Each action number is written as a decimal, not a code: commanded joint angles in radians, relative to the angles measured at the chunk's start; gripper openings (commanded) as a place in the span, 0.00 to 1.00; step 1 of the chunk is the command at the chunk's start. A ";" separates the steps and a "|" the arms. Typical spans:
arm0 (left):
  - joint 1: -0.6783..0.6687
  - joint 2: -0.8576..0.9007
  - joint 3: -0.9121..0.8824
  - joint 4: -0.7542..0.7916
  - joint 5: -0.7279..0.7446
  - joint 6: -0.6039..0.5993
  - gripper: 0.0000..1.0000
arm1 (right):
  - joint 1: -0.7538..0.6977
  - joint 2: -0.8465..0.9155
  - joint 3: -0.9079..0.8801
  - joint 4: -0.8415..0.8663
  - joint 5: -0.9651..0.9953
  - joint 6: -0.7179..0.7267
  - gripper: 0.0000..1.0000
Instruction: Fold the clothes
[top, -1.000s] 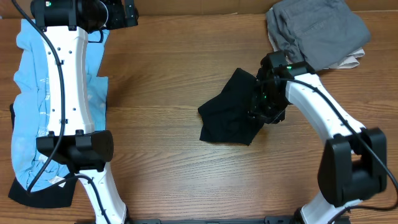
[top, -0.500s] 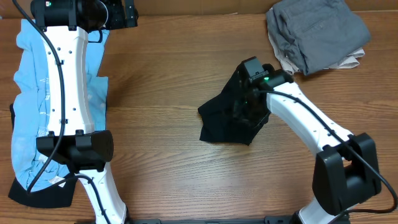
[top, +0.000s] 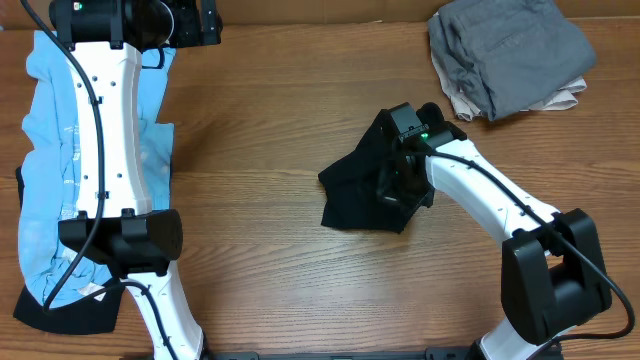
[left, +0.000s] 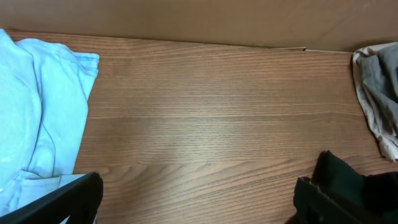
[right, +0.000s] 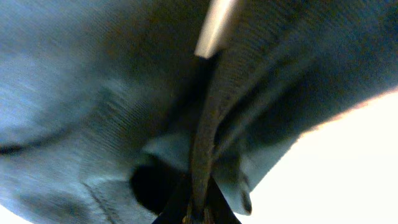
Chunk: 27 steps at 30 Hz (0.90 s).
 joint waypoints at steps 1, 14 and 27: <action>-0.002 0.008 0.000 0.002 -0.006 0.024 1.00 | -0.006 -0.014 0.059 -0.084 0.015 0.010 0.04; -0.002 0.008 0.000 0.008 -0.006 0.031 1.00 | -0.011 -0.029 -0.084 -0.223 0.078 0.121 0.04; -0.002 0.008 0.000 0.009 -0.032 0.041 1.00 | -0.052 -0.130 0.033 -0.161 0.101 0.000 0.55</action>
